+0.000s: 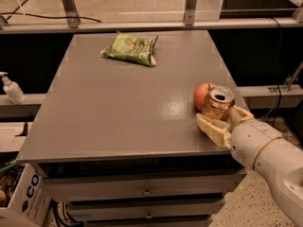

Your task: Move orange can near apple

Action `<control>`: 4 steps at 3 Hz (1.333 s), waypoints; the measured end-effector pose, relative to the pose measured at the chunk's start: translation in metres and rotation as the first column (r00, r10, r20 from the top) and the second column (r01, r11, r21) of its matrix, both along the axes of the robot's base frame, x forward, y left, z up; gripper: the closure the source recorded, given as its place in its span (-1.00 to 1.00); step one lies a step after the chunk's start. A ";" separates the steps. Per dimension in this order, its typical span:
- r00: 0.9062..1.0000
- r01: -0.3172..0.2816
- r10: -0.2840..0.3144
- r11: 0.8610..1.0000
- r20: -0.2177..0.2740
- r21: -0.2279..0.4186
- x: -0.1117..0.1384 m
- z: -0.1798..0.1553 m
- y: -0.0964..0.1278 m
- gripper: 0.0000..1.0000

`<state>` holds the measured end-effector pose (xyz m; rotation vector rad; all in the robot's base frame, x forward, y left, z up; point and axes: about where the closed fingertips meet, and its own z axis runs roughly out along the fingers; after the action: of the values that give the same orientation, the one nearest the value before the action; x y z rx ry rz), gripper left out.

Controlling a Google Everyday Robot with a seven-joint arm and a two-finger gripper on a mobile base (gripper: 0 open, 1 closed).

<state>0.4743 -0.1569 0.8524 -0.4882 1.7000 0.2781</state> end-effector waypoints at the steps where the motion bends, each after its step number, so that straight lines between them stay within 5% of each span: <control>1: 1.000 -0.005 0.005 1.000 0.002 -0.002 0.000 0.001 0.000 -1.00; 4: 0.996 0.059 -0.057 0.998 0.070 -0.028 0.009 0.024 -0.031 -1.00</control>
Offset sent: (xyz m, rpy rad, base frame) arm 0.0046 -0.0202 0.0128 -0.0255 -0.0408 -0.0285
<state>0.4831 -0.1875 0.8769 -0.4645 1.6499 0.1921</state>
